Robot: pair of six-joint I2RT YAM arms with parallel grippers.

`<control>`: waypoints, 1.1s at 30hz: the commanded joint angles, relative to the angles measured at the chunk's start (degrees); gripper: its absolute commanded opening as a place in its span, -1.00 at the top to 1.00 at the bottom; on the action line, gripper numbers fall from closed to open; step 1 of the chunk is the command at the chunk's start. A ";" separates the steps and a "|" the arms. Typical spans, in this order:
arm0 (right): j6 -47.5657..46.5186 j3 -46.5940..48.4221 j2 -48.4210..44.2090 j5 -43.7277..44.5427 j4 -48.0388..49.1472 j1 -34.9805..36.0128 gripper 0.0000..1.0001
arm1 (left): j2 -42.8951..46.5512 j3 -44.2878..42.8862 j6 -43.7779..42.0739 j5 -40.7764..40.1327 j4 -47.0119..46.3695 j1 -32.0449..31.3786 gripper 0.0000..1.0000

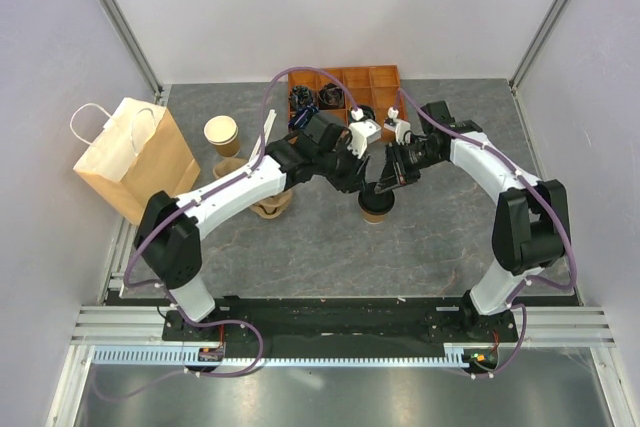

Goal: Pack the takeout coffee

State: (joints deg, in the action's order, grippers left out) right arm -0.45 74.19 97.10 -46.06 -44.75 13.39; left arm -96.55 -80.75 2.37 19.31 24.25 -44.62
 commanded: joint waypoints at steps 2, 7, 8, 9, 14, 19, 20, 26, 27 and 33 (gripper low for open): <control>-1.22 -0.89 1.77 2.21 0.72 0.15 0.60 | -2.67 -2.66 -2.28 -1.91 -0.34 -1.69 0.37; -1.05 -1.42 2.57 3.08 1.07 0.06 0.61 | -2.85 -4.85 -4.74 -4.71 -0.43 -3.19 0.35; -1.05 -1.42 2.66 2.91 1.16 0.15 0.61 | -3.03 -4.94 -4.83 -4.89 -0.61 -3.54 0.35; -0.96 -1.42 3.00 2.91 1.07 0.15 0.61 | -3.29 -4.86 -5.01 -4.98 -0.69 -3.63 0.35; -0.78 -1.59 3.36 3.09 1.07 0.06 0.61 | -3.82 -4.15 -5.53 -5.78 -1.75 -3.72 0.35; -0.87 -1.77 3.62 3.17 1.16 0.06 0.61 | -4.69 -3.72 -6.15 -6.39 -2.19 -3.98 0.36; -0.87 -1.77 3.71 3.17 1.07 0.06 0.62 | -5.22 -3.02 -6.32 -6.48 -2.45 -4.16 0.37; -1.22 -2.21 4.06 3.52 1.07 0.15 0.62 | -10.31 2.17 -7.38 -7.45 -4.39 -3.98 0.43; -1.31 -2.21 3.98 3.70 1.16 0.06 0.62 | -10.58 3.22 -7.38 -7.45 -4.30 -3.90 0.44; -2.10 -3.18 3.62 4.32 0.72 0.15 0.62 | -7.61 3.50 -7.82 -7.53 -3.77 -3.72 0.48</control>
State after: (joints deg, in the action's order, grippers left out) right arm -0.67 72.77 100.16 -45.15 -43.75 13.39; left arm -104.49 -78.22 -2.68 13.78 16.27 -48.40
